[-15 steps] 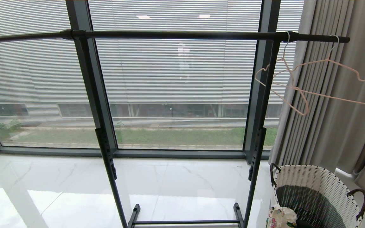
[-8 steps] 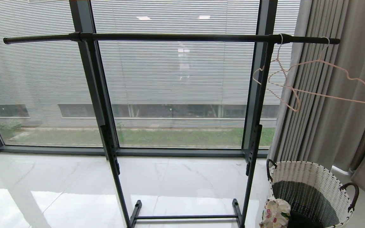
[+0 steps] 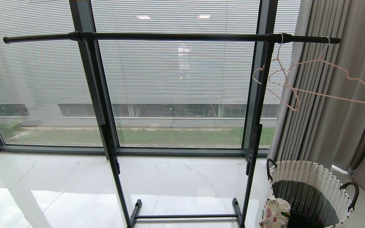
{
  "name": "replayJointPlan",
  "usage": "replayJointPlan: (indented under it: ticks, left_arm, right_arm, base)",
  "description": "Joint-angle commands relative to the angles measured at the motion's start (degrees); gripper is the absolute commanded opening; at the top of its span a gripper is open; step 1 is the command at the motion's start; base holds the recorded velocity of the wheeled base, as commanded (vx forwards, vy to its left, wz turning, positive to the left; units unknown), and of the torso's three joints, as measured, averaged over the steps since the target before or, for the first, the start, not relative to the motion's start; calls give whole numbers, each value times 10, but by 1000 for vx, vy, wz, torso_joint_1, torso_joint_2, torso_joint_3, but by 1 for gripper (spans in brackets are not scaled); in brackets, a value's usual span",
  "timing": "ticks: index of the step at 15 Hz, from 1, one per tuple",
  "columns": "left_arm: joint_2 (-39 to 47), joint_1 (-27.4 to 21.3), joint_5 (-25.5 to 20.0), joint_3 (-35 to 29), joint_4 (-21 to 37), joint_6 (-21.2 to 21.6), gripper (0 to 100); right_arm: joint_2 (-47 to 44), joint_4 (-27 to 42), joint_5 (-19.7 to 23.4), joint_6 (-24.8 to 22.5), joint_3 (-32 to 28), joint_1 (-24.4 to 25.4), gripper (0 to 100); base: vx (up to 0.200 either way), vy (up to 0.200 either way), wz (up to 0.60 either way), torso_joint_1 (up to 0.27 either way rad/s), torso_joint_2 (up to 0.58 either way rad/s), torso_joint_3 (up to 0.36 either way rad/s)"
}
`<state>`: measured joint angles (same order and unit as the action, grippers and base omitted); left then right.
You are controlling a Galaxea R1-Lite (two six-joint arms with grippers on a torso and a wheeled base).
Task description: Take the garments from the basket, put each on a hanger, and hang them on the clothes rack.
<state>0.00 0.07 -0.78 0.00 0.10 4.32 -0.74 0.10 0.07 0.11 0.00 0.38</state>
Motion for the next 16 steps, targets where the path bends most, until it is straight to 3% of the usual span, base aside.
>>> replayJointPlan:
  ticks: [1,6,7,8,10,12,14,16]
  left_arm:
    - [0,0,0,0,0,0,100]
    - [0,0,0,0,0,-2,100]
    - [0,0,0,0,0,-1,100]
    - [0,0,0,0,0,-1,100]
    - [0,0,0,0,0,-1,100]
    - [0,0,0,0,0,0,100]
    - [0,0,0,0,0,0,100]
    - [0,0,0,0,0,2,100]
  right_arm:
    - [-34,-2,0,-12,0,20,100]
    - [-35,-6,19,-27,-9,23,100]
    - [-83,1,49,-13,-90,49,100]
    - [-170,17,52,-9,-154,71,100]
    - [-330,46,48,-106,-179,68,100]
    - [-544,56,41,-258,-195,42,100]
    - [-732,54,-11,-384,-246,23,100]
    - [-854,46,-53,-449,-278,-6,100]
  base:
    - [0,0,0,0,0,0]
    - [0,0,0,0,0,0]
    - [0,0,0,0,0,0]
    - [0,0,0,0,0,0]
    - [0,0,0,0,0,0]
    - [0,0,0,0,0,0]
    - [0,0,0,0,0,0]
    - [0,0,0,0,0,0]
